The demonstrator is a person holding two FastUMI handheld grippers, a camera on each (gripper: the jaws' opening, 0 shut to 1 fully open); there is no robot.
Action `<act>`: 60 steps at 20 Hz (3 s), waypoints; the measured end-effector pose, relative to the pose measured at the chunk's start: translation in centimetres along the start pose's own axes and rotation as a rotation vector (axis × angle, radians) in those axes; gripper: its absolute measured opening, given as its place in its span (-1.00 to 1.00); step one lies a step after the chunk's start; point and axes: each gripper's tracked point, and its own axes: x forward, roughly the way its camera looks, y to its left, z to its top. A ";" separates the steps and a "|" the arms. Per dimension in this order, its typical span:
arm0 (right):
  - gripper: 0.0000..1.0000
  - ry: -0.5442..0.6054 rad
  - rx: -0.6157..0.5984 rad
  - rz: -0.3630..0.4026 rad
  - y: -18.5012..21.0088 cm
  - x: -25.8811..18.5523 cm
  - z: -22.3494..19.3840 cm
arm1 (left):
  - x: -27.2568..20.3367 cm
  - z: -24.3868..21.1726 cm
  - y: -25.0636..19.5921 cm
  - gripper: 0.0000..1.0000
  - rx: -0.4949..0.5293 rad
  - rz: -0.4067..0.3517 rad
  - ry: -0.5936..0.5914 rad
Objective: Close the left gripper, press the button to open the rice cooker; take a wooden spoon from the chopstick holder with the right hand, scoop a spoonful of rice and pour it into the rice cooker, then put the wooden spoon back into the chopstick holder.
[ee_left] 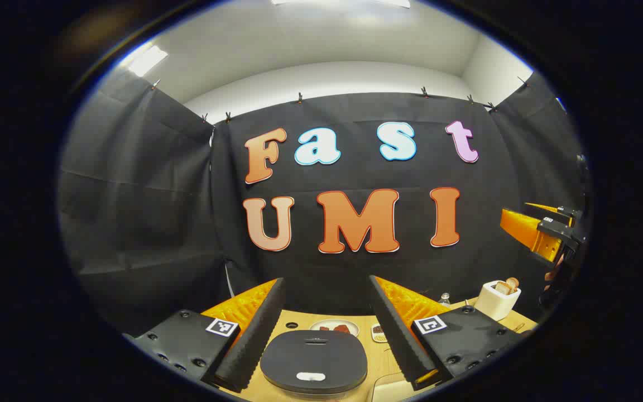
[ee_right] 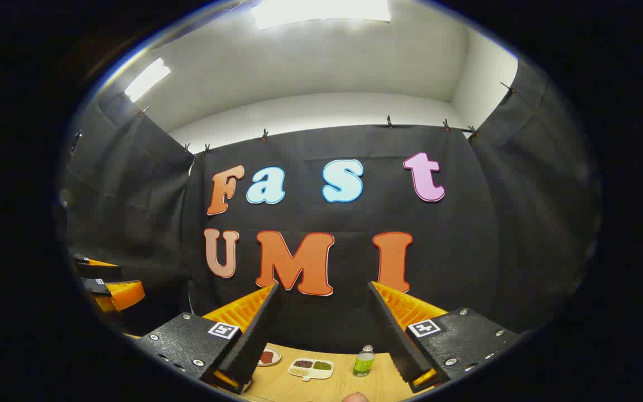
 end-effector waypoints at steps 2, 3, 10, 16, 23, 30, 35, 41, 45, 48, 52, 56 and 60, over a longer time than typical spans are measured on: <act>0.89 0.001 0.000 0.000 -0.2 -0.1 -0.3 | 0.2 0.0 -0.1 1.00 0.010 0.010 0.004; 0.89 0.004 0.004 -0.001 -0.3 -0.3 -0.5 | 0.3 -0.1 -0.2 1.00 0.017 0.012 0.006; 0.89 0.015 -0.013 0.004 -0.2 -0.5 -0.7 | 1.2 0.4 -1.5 1.00 0.044 -0.015 -0.003; 0.89 0.030 -0.016 -0.026 -0.9 -0.6 -0.9 | 1.7 1.2 -1.1 0.86 0.046 -0.027 -0.020; 0.94 0.061 -0.037 -0.096 -3.4 -1.7 -1.7 | 2.2 0.6 0.2 0.89 0.045 -0.014 0.005; 0.89 0.097 -0.031 -0.152 -5.7 -3.0 -2.8 | 3.4 0.1 0.3 0.77 0.055 -0.029 0.040; 0.89 0.123 -0.030 -0.208 -7.5 -4.3 -3.6 | 4.2 -2.4 -0.6 -0.40 0.034 -0.090 0.150; 0.89 0.158 -0.079 -0.228 -8.4 -5.7 -4.9 | 4.4 -8.6 0.2 -0.86 -0.027 -0.107 0.475; 0.89 0.180 -0.081 -0.248 -9.2 -6.7 -5.6 | 4.1 -13.0 1.1 -0.87 -0.040 -0.106 0.711; 0.89 0.212 -0.092 -0.272 -10.0 -7.6 -6.7 | 3.3 -16.1 1.7 -0.87 -0.073 -0.096 0.896; 0.89 0.259 -0.085 -0.281 -10.2 -8.8 -8.2 | 1.9 -20.6 2.8 -0.94 -0.145 -0.070 1.103; 0.89 0.306 -0.094 -0.302 -10.8 -10.1 -9.7 | 0.6 -24.2 2.3 -0.89 -0.230 -0.063 1.247; 0.89 0.341 -0.098 -0.333 -11.5 -11.1 -10.6 | 0.2 -26.0 2.6 -0.89 -0.263 -0.027 1.311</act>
